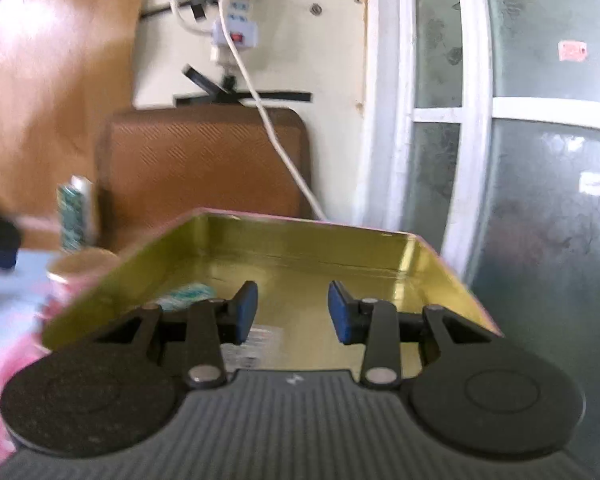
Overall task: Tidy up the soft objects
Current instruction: 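Lower the black pad into the pink tin and open the left gripper, then grasp the pink fluffy ball with the left gripper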
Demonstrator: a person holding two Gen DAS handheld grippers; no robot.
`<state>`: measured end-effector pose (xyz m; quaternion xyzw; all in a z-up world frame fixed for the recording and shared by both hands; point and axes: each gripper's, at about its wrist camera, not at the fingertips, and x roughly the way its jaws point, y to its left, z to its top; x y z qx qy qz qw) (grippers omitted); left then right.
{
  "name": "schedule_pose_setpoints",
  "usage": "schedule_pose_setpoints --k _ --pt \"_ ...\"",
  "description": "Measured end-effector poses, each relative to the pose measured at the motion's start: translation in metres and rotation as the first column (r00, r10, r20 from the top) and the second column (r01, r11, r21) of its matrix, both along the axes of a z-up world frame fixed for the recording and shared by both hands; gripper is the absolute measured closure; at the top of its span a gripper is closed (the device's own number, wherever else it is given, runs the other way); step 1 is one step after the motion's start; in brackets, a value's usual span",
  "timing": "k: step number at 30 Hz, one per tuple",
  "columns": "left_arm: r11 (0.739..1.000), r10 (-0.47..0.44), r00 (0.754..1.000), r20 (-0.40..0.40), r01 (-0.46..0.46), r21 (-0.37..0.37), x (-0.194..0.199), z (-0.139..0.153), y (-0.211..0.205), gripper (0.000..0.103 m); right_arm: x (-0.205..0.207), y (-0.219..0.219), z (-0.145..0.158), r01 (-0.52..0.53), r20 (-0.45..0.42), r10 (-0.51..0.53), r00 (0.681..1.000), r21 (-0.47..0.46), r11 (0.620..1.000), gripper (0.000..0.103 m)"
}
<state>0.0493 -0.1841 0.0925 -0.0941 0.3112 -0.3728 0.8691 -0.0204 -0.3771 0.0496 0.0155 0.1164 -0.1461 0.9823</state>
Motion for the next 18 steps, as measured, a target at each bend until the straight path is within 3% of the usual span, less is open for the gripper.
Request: schedule_pose_setpoints --k 5,10,12,16,18 --pt "0.983 0.164 0.985 -0.053 -0.159 0.087 -0.018 -0.042 0.107 0.028 -0.009 0.039 0.012 -0.195 0.035 0.193 0.981 0.077 0.978 0.060" --pt "0.926 0.365 0.928 -0.076 -0.352 0.139 -0.028 -0.072 0.208 0.028 0.036 0.111 0.017 -0.447 -0.033 0.459 0.888 0.177 0.877 0.060" --pt "0.909 0.413 0.907 -0.087 -0.403 0.108 -0.030 -0.081 0.238 0.030 0.059 0.145 0.014 -0.517 -0.075 0.538 0.840 0.191 0.834 0.059" --pt "0.899 0.438 0.897 -0.062 -0.435 0.062 -0.033 -0.085 0.260 0.030 0.099 0.209 -0.003 -0.588 -0.145 0.633 0.761 0.258 0.766 0.045" --pt "0.902 0.427 0.904 -0.009 -0.426 0.073 -0.040 -0.088 0.255 0.028 0.120 0.233 -0.013 -0.574 -0.183 0.623 0.761 0.258 0.777 0.044"
